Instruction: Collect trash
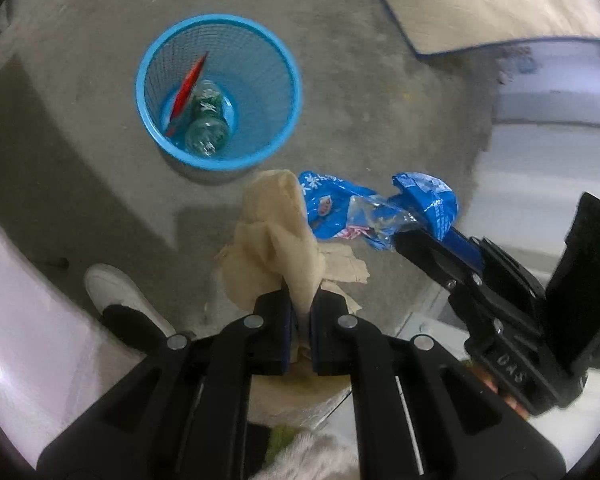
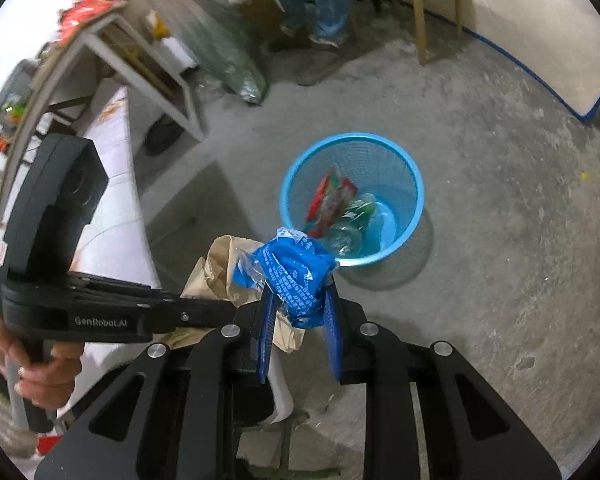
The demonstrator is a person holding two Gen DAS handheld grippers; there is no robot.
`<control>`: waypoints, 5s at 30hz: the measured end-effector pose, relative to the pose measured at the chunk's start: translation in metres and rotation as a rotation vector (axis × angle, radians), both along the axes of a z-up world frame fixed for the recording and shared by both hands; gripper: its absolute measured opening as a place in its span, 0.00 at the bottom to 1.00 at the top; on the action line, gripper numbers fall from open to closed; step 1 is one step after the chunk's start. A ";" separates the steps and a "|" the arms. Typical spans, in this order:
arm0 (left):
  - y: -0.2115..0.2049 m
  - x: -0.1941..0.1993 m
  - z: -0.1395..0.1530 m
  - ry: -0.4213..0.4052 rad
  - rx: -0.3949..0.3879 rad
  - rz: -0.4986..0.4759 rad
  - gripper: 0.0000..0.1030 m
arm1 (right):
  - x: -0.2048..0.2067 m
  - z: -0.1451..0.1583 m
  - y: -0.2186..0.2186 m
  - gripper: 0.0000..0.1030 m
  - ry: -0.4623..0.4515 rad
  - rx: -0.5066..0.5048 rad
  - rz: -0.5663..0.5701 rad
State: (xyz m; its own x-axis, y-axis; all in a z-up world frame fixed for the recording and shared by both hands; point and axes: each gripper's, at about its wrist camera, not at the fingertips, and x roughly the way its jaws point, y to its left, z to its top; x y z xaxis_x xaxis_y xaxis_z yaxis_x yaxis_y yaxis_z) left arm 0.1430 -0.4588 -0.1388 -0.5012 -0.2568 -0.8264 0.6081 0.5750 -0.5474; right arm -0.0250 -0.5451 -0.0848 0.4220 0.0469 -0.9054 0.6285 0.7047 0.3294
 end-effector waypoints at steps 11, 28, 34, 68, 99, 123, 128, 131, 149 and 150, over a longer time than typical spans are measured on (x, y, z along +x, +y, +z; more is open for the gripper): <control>-0.081 0.056 -0.076 -0.051 0.143 0.144 0.26 | 0.047 -0.109 -0.106 0.30 0.065 0.188 -0.193; -0.062 0.056 -0.051 -0.004 0.072 0.201 0.61 | 0.004 -0.092 -0.098 0.51 -0.107 0.205 -0.282; -0.034 0.057 -0.004 -0.066 -0.005 0.222 0.61 | -0.007 -0.071 -0.069 0.51 -0.126 0.133 -0.223; 0.237 -0.036 0.129 0.035 -0.319 0.056 0.60 | 0.131 -0.253 -0.066 0.05 0.432 0.105 -0.001; 0.352 -0.020 0.171 -0.075 -0.430 0.280 0.60 | 0.086 -0.083 -0.019 0.62 0.191 -0.089 -0.040; 0.522 -0.002 0.124 -0.443 -0.237 0.653 0.58 | 0.149 0.060 0.331 0.62 -0.194 0.359 0.610; 0.521 0.009 0.115 -0.496 -0.236 0.622 0.52 | 0.179 0.052 0.364 0.62 -0.159 0.328 0.669; 0.518 0.017 0.111 -0.519 -0.235 0.592 0.46 | 0.190 0.045 0.375 0.62 -0.133 0.315 0.679; 0.501 0.049 0.102 -0.564 -0.261 0.461 0.31 | 0.210 0.042 0.386 0.52 -0.105 0.259 0.674; 0.500 0.050 0.101 -0.562 -0.261 0.459 0.31 | 0.211 0.041 0.387 0.51 -0.104 0.261 0.675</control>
State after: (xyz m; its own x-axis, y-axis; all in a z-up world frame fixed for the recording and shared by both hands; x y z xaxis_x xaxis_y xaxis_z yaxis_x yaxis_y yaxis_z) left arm 0.1926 0.0410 -0.0378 0.1795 -0.5588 -0.8096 0.5664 0.7316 -0.3794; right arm 0.1860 -0.1578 -0.0440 0.3082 0.5356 -0.7862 0.0414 0.8181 0.5735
